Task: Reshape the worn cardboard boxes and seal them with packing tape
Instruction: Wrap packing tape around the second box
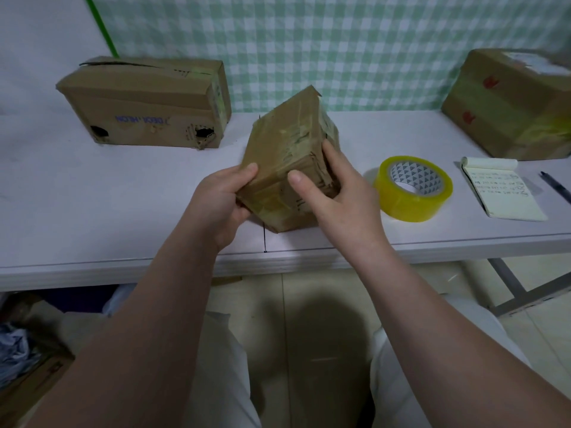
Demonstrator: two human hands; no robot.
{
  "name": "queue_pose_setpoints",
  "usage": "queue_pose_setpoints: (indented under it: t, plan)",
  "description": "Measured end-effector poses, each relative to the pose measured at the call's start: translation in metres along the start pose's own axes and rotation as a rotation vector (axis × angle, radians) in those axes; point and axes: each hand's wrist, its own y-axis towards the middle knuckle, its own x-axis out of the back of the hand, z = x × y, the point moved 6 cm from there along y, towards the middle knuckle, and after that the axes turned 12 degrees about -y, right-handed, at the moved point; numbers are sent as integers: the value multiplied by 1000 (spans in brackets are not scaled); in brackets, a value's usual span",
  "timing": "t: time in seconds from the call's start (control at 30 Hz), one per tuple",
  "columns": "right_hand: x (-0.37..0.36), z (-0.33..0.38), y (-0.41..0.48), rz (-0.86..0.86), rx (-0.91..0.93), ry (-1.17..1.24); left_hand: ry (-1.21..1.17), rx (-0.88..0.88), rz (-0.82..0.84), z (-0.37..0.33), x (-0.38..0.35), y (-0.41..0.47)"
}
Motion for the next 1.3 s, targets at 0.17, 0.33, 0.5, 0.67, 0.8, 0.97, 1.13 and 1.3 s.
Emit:
queue_pose_setpoints:
  t: [0.17, 0.33, 0.5, 0.67, 0.8, 0.97, 1.13, 1.3]
  plan:
    - [9, 10, -4, -89, 50, -198, 268, -174, -197, -10, 13, 3]
    - [13, 18, -6, -118, 77, -259, 324, -116, -121, -10, -1, -5]
    - [24, 28, -6, -128, 19, -270, 437, -47, -39, -9, -7, -12]
    - [26, 37, -1, 22, 31, -490, 498, -292, -43, -21, -12, -20]
    - [21, 49, -1, 141, 82, -559, 648, -624, -177, -34, -7, -26]
    - [23, 62, 0, 224, 202, -587, 988, -915, -141, -38, -18, -36]
    - [28, 59, -2, 322, 207, -511, 1125, -915, 11, -30, -29, -36]
    - [30, 60, -10, 211, 238, -566, 1214, -908, 8, -31, -29, -39]
